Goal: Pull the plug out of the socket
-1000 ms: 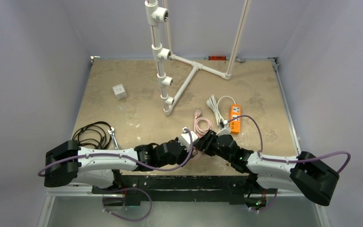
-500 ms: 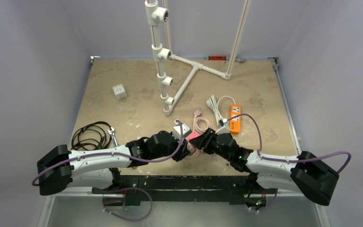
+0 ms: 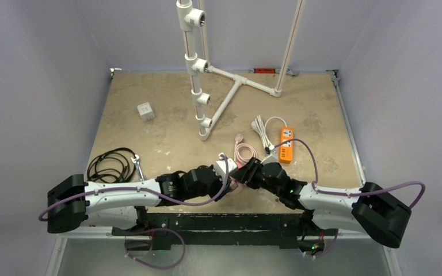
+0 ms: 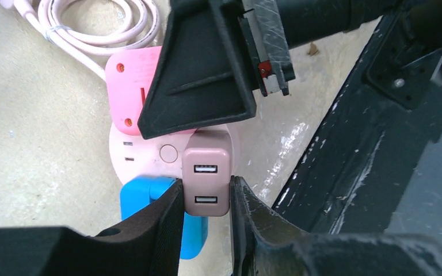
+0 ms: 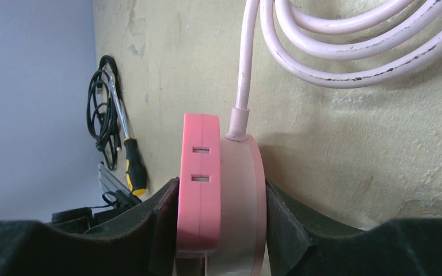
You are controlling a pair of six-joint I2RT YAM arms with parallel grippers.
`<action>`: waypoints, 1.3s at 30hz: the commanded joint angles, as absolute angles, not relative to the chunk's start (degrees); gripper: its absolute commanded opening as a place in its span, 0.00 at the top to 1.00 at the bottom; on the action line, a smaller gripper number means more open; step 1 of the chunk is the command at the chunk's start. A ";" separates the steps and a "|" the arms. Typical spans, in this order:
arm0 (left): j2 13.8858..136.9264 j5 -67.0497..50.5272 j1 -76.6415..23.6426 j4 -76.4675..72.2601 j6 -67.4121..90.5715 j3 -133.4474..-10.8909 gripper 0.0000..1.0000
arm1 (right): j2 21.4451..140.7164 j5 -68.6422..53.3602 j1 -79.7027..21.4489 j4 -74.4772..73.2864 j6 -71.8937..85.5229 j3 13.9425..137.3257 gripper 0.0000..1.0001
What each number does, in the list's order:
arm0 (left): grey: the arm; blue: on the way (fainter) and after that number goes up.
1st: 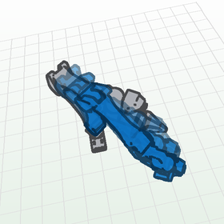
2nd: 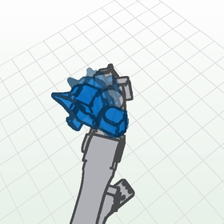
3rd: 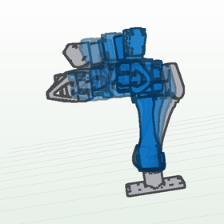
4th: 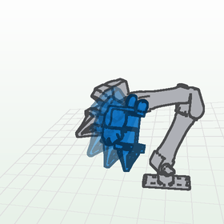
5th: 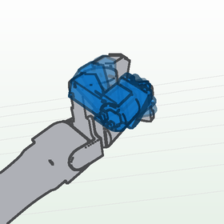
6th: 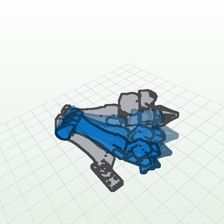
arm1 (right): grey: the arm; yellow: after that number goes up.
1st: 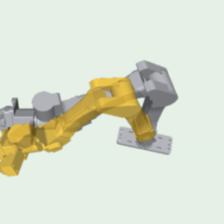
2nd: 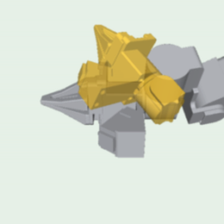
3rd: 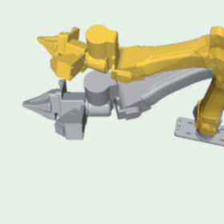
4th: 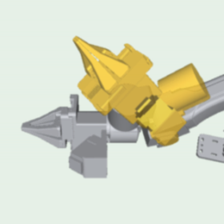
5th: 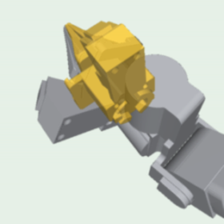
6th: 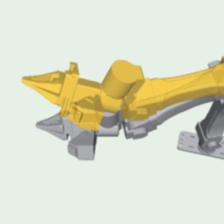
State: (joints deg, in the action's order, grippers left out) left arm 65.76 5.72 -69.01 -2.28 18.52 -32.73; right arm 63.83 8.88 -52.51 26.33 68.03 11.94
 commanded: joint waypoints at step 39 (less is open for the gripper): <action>71.37 10.89 -69.70 4.88 11.62 -43.50 1.00 | 63.68 13.53 -52.06 21.01 65.57 8.53 1.00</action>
